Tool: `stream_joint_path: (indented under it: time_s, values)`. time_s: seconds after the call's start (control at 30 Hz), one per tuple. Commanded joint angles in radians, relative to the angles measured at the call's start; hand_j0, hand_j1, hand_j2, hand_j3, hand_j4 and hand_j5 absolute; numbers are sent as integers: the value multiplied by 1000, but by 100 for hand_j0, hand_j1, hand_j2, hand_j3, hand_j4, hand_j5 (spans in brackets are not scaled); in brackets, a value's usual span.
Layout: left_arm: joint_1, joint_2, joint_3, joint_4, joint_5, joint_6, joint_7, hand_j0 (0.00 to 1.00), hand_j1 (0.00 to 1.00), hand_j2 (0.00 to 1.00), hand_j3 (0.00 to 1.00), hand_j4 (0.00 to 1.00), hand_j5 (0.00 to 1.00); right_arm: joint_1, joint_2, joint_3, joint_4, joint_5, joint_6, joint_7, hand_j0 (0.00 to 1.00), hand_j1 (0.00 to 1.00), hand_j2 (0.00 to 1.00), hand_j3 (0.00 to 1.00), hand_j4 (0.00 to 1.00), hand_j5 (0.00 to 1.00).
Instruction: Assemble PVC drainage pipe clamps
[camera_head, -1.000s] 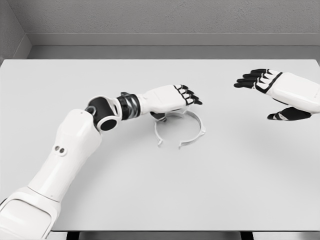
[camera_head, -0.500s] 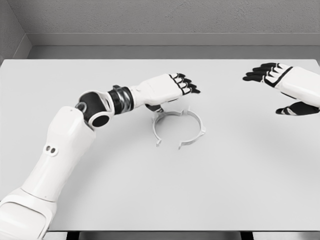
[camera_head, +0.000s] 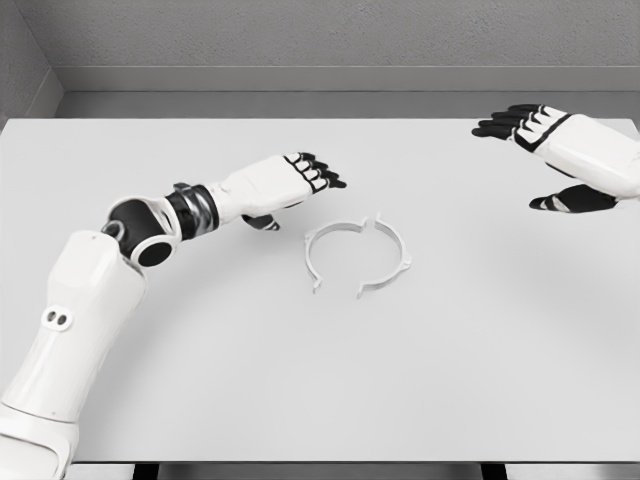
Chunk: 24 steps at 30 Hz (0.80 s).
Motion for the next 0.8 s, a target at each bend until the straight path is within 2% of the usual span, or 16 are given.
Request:
stream_joint_path:
  time_s: [0.0, 0.27, 0.53, 0.63, 0.77]
  values:
    - [0, 2, -4, -8, 5, 3, -1, 100, 100, 100, 100, 100, 100, 0, 46, -20, 4, -4, 10, -2, 100, 100, 100, 100, 100, 100]
    - [18, -7, -30, -20, 3, 3, -2, 100, 100, 100, 100, 100, 100, 20, 51, -19, 75, 2, 19, 1, 100, 100, 100, 100, 100, 100]
    - [18, -20, -64, -20, -1, 3, -2, 100, 100, 100, 100, 100, 100, 38, 1, -14, 64, -4, 18, 1, 100, 100, 100, 100, 100, 100]
    - [18, -32, -65, -21, -3, 3, -2, 100, 100, 100, 100, 100, 100, 61, -40, -7, 62, -6, 11, -4, 100, 100, 100, 100, 100, 100]
    - [18, -32, -65, -23, -1, 3, -2, 100, 100, 100, 100, 100, 100, 78, -55, -5, 64, -3, 11, -4, 100, 100, 100, 100, 100, 100]
